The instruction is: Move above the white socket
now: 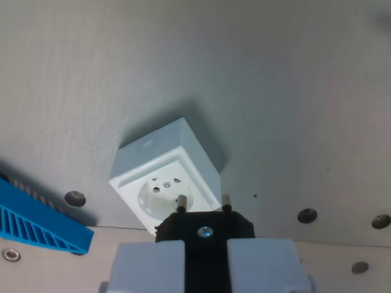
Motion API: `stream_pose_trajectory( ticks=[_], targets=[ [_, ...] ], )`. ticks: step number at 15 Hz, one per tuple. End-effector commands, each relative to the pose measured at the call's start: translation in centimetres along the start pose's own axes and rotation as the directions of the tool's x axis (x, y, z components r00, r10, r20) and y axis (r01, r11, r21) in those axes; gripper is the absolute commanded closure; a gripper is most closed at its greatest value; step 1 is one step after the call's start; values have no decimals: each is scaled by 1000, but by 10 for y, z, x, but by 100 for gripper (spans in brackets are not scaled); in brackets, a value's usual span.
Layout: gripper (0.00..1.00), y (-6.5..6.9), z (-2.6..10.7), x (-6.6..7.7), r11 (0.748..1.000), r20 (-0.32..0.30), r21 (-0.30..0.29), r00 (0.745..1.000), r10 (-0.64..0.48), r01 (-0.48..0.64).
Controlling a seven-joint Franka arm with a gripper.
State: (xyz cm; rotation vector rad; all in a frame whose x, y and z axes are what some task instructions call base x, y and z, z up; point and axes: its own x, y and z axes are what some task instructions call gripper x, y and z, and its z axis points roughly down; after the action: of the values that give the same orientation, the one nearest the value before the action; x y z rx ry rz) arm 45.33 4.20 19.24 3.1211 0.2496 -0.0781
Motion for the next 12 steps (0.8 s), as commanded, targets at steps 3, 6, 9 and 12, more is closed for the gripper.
stream_pose_trajectory(
  ticks=[3,6,9,12],
  targets=[
    [100,-5,14,-21,960,-116,-63,954,-278,272],
    [100,-8,25,-30,943,-114,-72,936,-332,325],
    [100,-11,36,-38,928,-108,-78,922,-372,365],
    [100,-15,46,-45,915,-100,-86,910,-401,394]
  ],
)
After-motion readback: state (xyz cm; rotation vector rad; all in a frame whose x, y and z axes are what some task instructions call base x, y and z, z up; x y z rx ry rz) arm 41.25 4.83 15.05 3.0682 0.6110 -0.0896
